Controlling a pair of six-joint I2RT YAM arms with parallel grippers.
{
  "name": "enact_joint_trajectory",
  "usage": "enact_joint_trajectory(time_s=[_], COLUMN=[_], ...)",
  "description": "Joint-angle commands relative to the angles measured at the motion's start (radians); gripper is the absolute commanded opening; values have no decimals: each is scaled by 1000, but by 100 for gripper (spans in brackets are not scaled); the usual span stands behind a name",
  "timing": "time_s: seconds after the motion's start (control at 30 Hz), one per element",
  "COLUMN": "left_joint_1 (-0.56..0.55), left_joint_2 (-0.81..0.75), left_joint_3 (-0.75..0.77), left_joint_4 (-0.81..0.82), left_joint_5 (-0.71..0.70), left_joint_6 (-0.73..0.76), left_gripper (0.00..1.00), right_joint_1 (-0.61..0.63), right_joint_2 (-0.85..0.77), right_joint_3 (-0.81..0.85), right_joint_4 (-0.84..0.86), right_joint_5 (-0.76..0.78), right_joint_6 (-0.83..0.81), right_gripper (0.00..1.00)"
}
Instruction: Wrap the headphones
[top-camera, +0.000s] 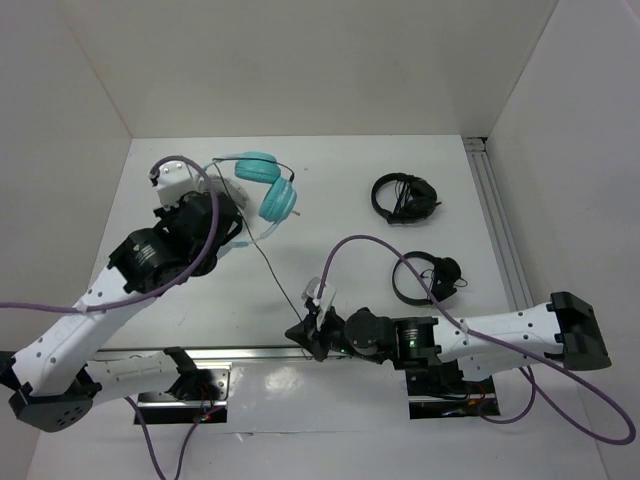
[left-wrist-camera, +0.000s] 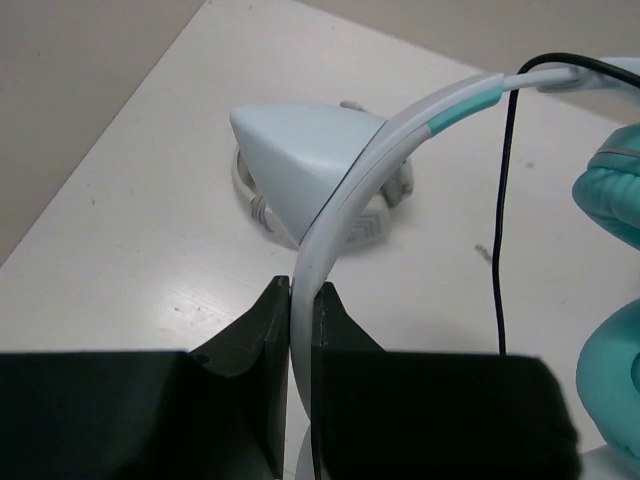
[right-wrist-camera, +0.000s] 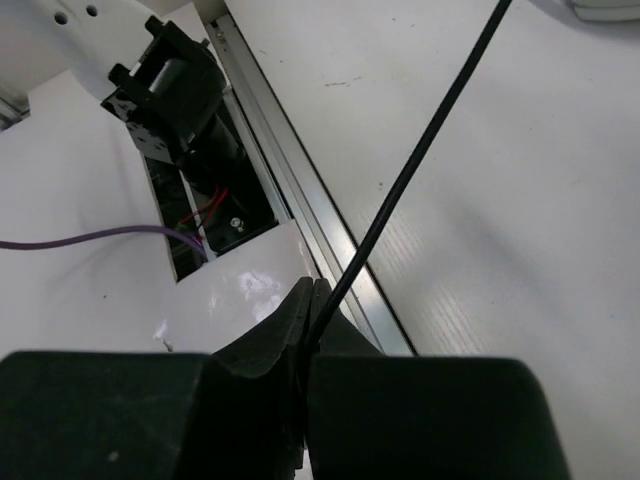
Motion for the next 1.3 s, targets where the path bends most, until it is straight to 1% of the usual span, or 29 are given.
enact_joint_trajectory(time_s=[0.0,0.03,0.07,0.13,0.17,0.23,0.3,0.33,0.37,0.4,0.43,0.5,0.57,0.7,0.8,0.87,0.9,0.93,0.97,1.03,1.1,1.13,1.23,1.27], left_joint_1=[84,122,139,162,172,156,132,107,95,71,55,17,-44,-167,-267,-296,-308,-331,-342,-373,-396,-396,-396,-396], left_joint_2=[9,22,22,68,85,106,106,117,117,131,140,167,194,244,235,208,207,195,195,168,120,105,50,36], left_joint_3=[-28,-46,-57,-69,-69,-93,-107,-129,-146,-164,-198,-236,-262,-284,-284,-270,-270,-261,-250,-250,-250,-250,-250,-250], left_joint_4=[138,138,155,172,158,132,120,106,106,106,106,106,115,92,40,14,-24,-45,-73,-104,-93,-93,-93,-93], left_joint_5=[104,121,154,165,165,155,185,202,254,282,305,355,406,451,463,487,515,536,547,575,669,688,725,745], left_joint_6=[96,116,147,219,219,245,259,259,274,299,299,311,333,362,308,296,276,261,247,221,230,241,264,277], left_gripper=[0,0,0,0,0,0,0,0,0,0,0,0,0,0,0,0,0,0,0,0,0,0,0,0], right_joint_1=[59,79,88,99,99,108,108,108,108,108,108,76,38,-4,-86,-131,-152,-189,-208,-241,-301,-352,-436,-493], right_joint_2=[-26,-35,-35,-35,-23,-8,21,31,49,49,61,71,81,91,91,66,66,52,39,20,-12,-21,-34,-34], right_joint_3=[79,93,125,162,198,241,309,327,359,369,378,398,438,470,470,444,435,417,407,392,363,363,363,363], right_joint_4=[-109,-129,-152,-218,-236,-298,-360,-379,-397,-431,-446,-470,-497,-529,-540,-540,-528,-514,-500,-471,-419,-401,-378,-378], right_joint_5=[166,204,220,246,255,278,303,332,352,407,437,450,450,548,611,611,611,611,611,611,573,532,440,365], right_joint_6=[-25,-25,-25,-39,-39,-74,-122,-143,-166,-215,-228,-272,-291,-338,-361,-371,-371,-371,-371,-380,-400,-420,-429,-429], right_gripper=[0,0,0,0,0,0,0,0,0,0,0,0,0,0,0,0,0,3,3,8,10,11,11,11])
